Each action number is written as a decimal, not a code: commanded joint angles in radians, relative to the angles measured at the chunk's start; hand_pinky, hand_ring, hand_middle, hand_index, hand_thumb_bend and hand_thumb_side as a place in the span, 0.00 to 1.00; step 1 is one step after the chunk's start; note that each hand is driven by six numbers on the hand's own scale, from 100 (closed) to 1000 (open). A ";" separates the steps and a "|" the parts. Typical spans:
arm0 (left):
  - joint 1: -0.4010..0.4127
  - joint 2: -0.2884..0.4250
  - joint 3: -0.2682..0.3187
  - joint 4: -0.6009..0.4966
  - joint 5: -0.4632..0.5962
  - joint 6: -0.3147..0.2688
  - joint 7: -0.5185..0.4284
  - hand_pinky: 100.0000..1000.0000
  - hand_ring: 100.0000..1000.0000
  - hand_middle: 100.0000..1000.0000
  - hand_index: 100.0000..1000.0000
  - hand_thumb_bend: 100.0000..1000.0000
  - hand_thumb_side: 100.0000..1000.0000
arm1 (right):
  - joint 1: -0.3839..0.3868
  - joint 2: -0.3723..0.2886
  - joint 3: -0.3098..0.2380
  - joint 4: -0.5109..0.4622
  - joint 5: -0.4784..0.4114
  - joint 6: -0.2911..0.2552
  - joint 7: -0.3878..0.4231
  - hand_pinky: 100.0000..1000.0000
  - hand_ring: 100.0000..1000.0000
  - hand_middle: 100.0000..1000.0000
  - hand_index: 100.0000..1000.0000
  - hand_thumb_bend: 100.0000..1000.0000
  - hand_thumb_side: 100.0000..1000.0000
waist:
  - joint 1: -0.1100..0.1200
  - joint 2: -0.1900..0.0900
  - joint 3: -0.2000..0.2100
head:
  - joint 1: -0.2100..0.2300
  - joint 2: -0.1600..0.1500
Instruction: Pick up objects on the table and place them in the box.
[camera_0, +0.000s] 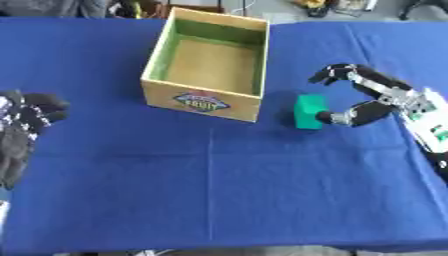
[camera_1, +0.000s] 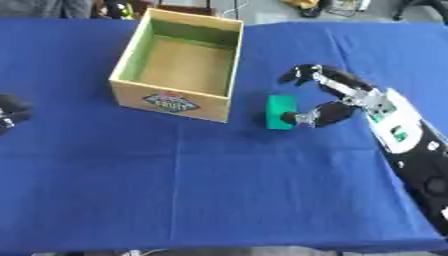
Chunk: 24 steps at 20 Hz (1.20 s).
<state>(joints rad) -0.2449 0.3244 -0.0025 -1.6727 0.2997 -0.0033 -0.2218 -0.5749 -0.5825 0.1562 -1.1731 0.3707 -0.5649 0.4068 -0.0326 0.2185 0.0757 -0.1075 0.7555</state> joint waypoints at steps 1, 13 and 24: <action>-0.005 0.010 0.001 -0.012 0.003 -0.001 -0.002 0.82 0.75 0.57 0.65 0.33 1.00 | -0.018 -0.014 0.001 -0.001 0.021 -0.010 0.004 0.77 0.84 0.76 0.85 0.39 0.55 | 0.001 -0.019 0.000 | -0.001 0.009; -0.004 0.010 0.001 -0.012 0.003 -0.001 -0.002 0.82 0.75 0.56 0.65 0.33 1.00 | -0.013 -0.002 0.014 0.013 0.090 -0.029 0.014 0.77 0.83 0.70 0.82 0.29 0.45 | 0.003 -0.019 0.000 | -0.004 0.012; -0.004 0.008 -0.001 -0.011 0.003 -0.001 -0.004 0.82 0.75 0.56 0.65 0.33 1.00 | -0.012 0.009 0.016 0.036 0.151 -0.019 0.013 0.76 0.81 0.62 0.81 0.09 0.04 | 0.006 -0.019 0.000 | -0.008 0.014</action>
<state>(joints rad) -0.2447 0.3242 -0.0027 -1.6726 0.2997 -0.0041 -0.2233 -0.5811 -0.5591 0.1722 -1.1484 0.4990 -0.5902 0.4156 -0.0313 0.2120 0.0752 -0.1124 0.7637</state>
